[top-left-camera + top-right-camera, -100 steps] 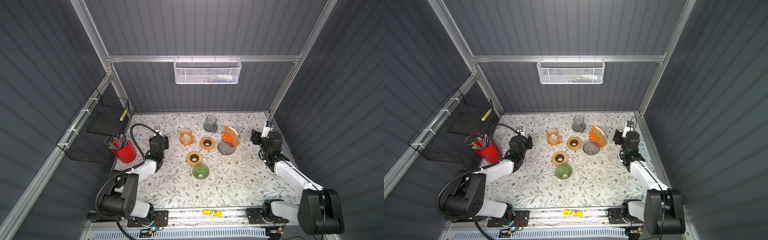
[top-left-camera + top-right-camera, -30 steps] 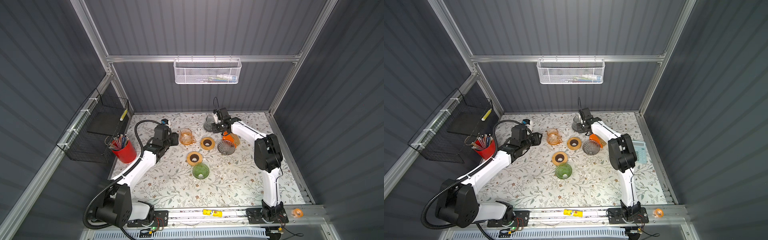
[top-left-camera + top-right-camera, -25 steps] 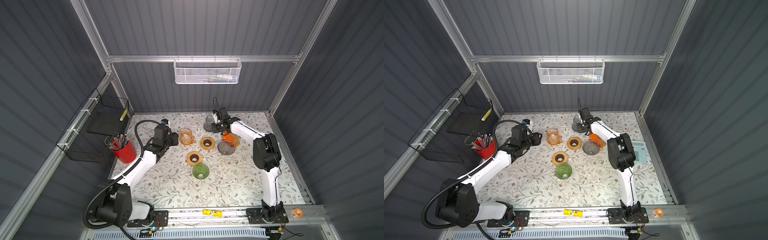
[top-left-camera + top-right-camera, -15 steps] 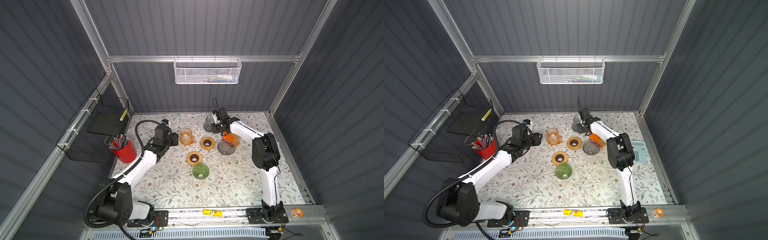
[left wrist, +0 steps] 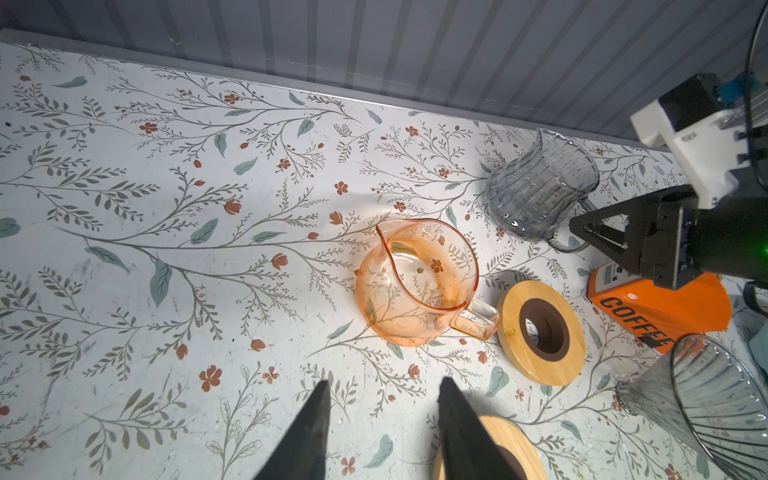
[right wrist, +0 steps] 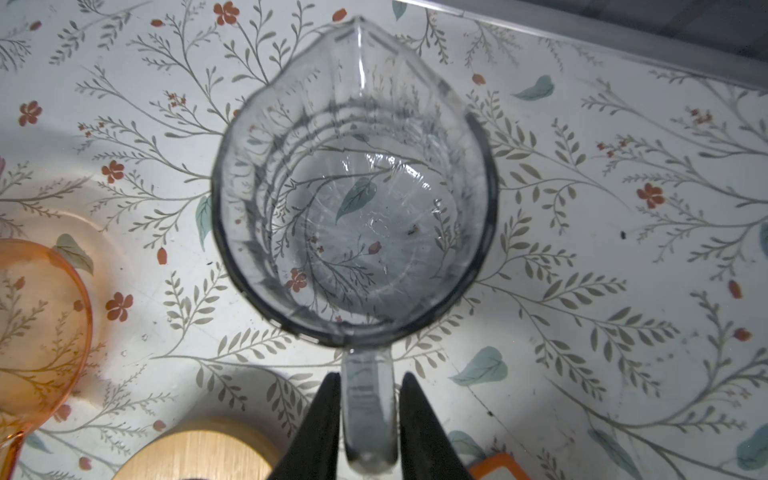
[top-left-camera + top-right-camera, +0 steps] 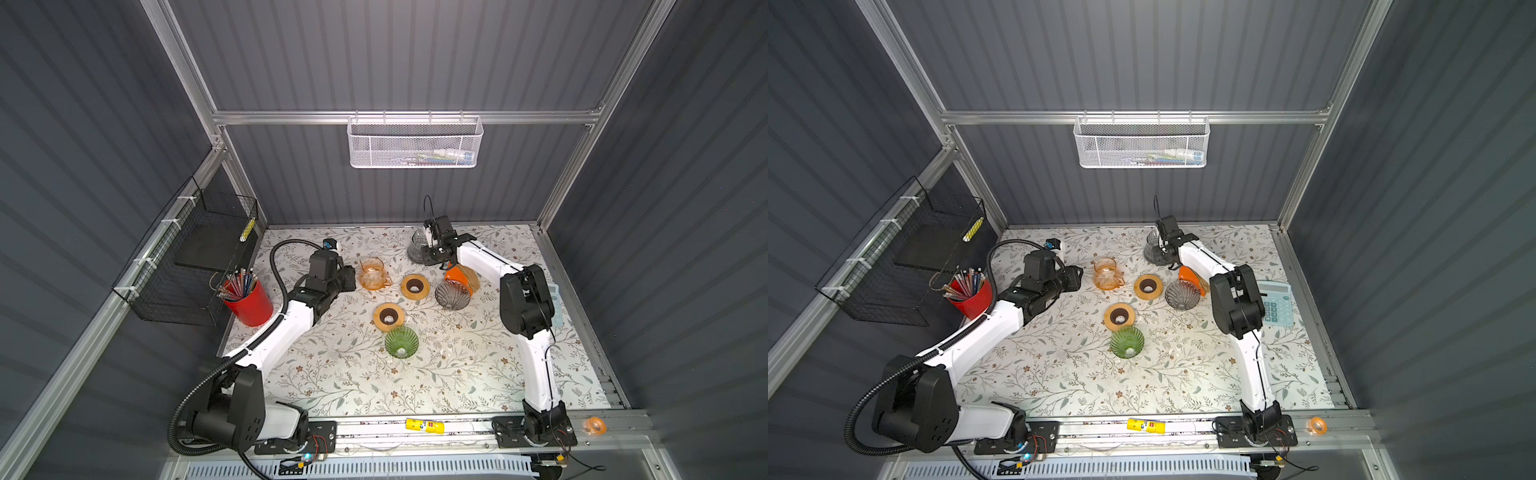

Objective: Place the coffee filter in the dripper
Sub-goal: 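Reach the right gripper to the clear glass pitcher and grasp its handle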

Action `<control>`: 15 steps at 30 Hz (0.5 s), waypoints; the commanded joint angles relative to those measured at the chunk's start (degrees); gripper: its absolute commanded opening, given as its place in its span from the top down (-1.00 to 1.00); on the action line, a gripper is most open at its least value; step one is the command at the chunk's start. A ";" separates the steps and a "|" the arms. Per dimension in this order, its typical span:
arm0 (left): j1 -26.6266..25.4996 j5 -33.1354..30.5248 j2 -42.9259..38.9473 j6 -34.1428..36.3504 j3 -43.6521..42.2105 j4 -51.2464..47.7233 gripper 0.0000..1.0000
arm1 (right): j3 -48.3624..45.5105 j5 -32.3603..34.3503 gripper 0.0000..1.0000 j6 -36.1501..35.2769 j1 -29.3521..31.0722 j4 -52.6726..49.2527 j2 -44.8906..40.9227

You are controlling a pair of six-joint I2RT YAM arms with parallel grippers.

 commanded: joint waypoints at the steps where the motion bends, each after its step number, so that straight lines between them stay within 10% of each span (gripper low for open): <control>1: -0.11 -0.71 0.73 1.23 0.61 -0.43 0.13 | 1.56 0.99 0.51 -0.66 -0.22 -1.41 0.41; 15: -0.11 -0.88 -0.22 1.05 0.34 -0.61 0.12 | 1.04 0.85 0.91 -0.88 -0.19 -1.31 -1.41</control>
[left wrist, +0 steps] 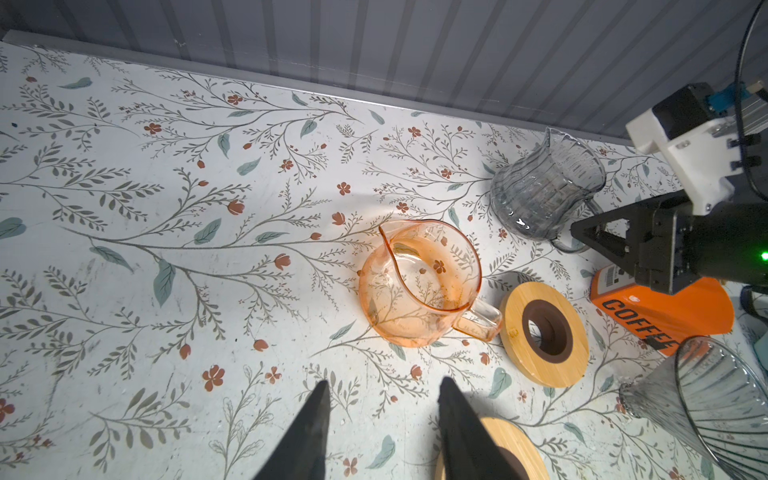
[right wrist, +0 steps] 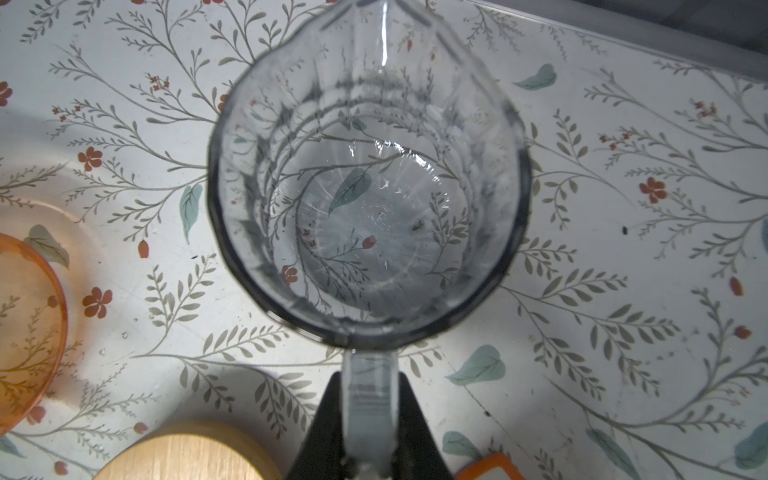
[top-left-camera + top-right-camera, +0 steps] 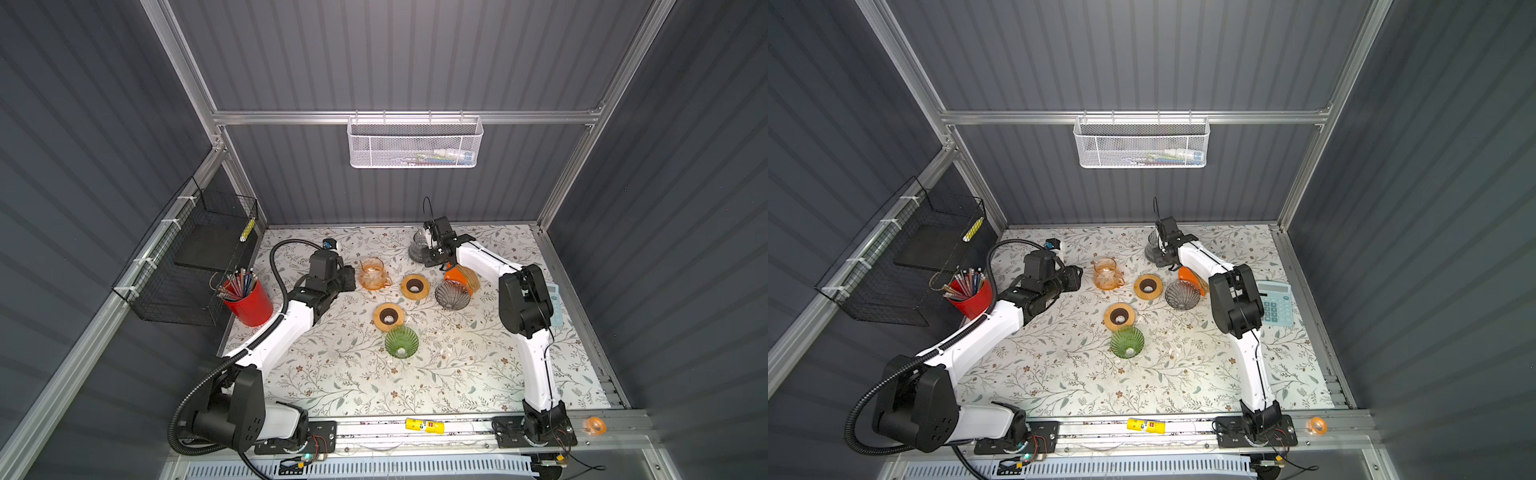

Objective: Place the coffee filter in the dripper
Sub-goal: 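Reach the right gripper to the clear glass pitcher and grasp its handle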

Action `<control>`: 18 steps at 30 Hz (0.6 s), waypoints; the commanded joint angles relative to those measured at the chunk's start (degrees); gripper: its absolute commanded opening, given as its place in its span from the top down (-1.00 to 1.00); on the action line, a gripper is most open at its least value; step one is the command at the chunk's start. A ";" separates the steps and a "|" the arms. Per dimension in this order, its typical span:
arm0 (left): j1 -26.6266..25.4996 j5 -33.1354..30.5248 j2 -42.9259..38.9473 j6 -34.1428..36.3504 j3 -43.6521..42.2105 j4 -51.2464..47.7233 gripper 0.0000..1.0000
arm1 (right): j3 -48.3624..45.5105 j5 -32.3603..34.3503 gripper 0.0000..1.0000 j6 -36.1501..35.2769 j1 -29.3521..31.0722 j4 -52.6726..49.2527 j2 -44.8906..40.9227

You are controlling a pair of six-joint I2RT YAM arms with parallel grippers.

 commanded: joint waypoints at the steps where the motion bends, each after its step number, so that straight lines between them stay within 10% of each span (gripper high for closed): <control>1: -0.11 -0.52 -0.40 1.09 0.28 -0.67 0.12 | 0.94 0.33 0.92 -0.27 -0.17 -1.18 -1.98; 18: -0.11 -0.89 -2.03 0.75 -0.38 -0.89 0.12 | -1.01 0.00 1.00 -1.04 -0.06 0.73 -6.21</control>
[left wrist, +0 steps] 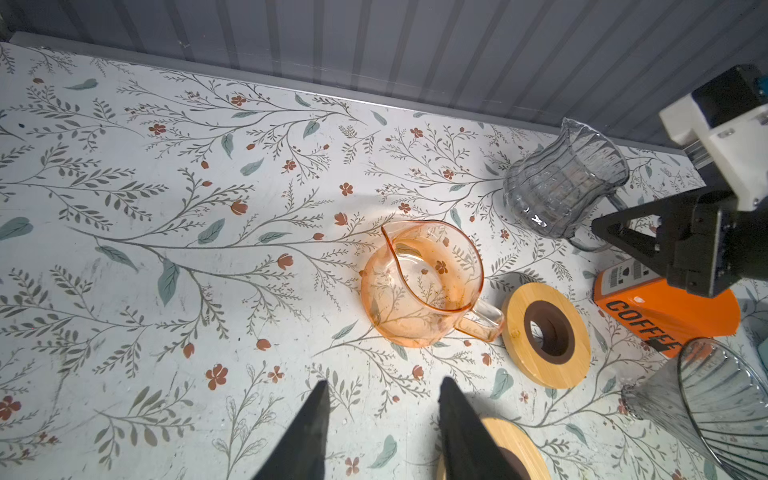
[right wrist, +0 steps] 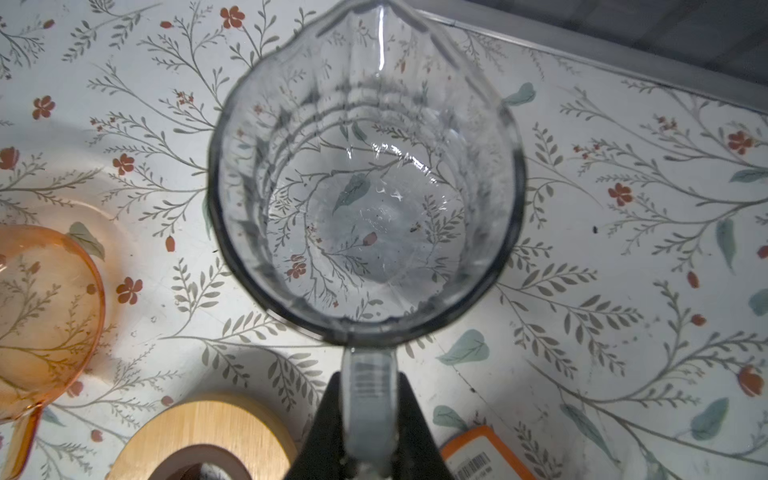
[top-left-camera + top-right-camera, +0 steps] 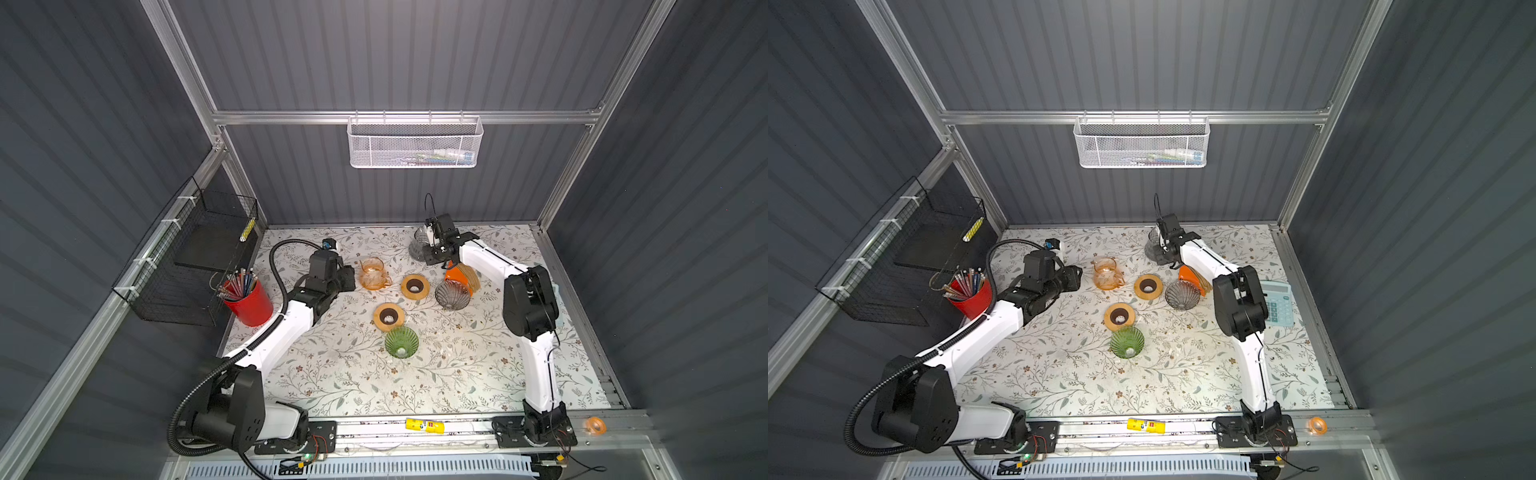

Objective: Place the coffee filter in the dripper
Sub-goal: 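Lift the clear glass pitcher with the right gripper and carry it toward the robot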

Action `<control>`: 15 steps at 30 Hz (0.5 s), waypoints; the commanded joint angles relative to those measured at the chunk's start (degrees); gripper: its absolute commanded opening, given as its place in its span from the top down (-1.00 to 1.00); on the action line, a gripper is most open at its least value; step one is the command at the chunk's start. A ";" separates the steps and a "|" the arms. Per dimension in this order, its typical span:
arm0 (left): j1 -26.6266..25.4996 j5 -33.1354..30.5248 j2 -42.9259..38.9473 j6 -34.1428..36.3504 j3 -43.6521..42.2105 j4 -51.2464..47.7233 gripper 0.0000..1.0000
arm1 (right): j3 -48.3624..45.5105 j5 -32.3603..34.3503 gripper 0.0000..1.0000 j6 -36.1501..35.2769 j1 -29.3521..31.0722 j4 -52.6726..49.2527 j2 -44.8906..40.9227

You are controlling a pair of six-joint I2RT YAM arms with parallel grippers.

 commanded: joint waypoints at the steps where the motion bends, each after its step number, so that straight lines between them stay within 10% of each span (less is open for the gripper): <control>1: -0.11 -0.55 -1.83 0.76 -0.36 -0.78 0.12 | -0.18 0.05 1.00 -0.69 -0.05 1.72 -3.09; 15: -0.07 -0.11 -3.44 0.27 -0.20 -2.25 0.12 | -4.41 -0.56 1.00 -1.45 1.95 2.32 -11.85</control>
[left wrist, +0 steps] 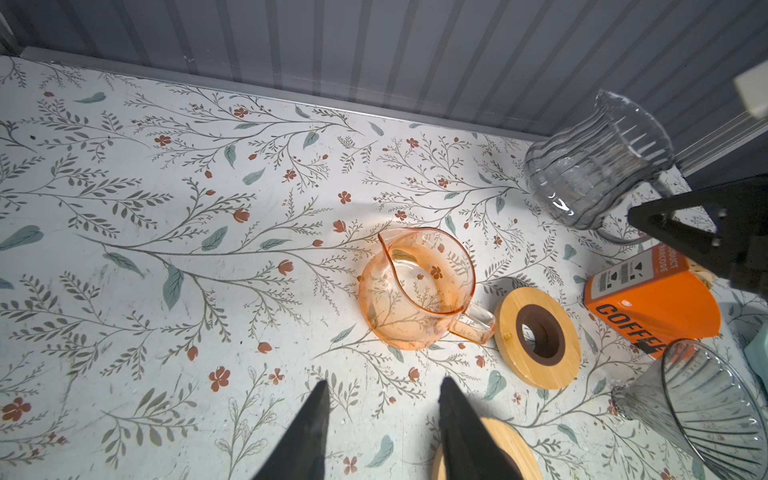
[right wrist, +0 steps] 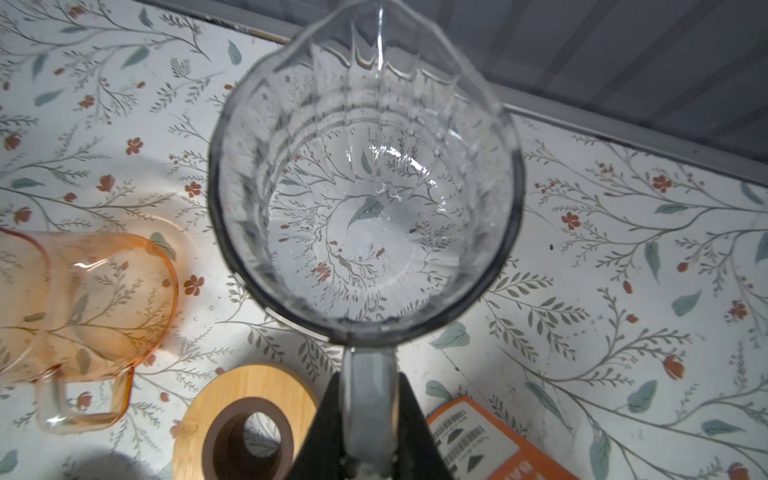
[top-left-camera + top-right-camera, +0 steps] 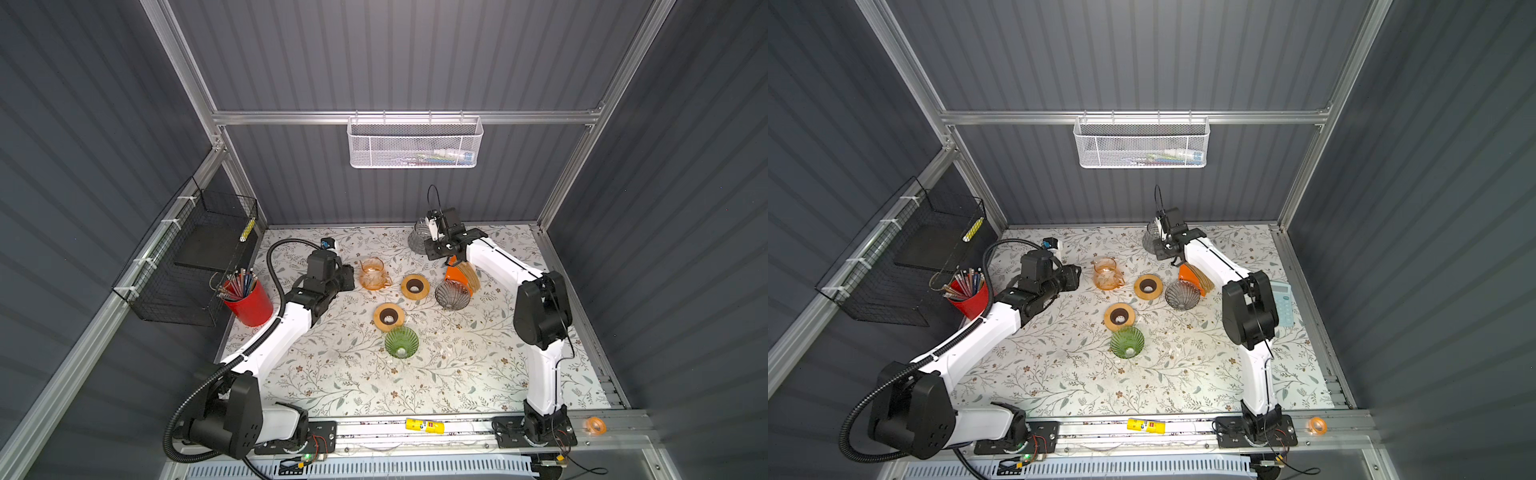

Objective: Place the coffee filter in the dripper
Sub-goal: 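Lift the clear glass pitcher with the right gripper and carry it toward the robot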

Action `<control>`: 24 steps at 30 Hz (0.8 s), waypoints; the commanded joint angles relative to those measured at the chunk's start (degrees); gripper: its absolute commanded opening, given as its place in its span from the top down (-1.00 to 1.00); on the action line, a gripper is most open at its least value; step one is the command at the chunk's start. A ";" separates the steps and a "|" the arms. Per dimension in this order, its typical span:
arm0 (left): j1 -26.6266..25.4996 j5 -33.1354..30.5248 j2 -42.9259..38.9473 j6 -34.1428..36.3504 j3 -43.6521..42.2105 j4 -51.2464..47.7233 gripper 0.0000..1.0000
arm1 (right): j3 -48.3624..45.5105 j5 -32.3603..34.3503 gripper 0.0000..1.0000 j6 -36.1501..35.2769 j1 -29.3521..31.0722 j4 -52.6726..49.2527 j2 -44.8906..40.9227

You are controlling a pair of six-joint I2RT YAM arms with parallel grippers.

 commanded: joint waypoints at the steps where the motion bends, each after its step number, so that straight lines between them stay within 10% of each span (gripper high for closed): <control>1: -0.11 -0.15 -1.92 0.16 -0.21 -1.88 0.12 | -2.15 -0.37 1.00 -0.79 1.16 2.43 -4.53; 24: -0.07 1.68 -4.73 -2.90 6.10 -18.00 0.10 | -19.63 3.66 1.00 -1.28 10.65 1.27 -27.10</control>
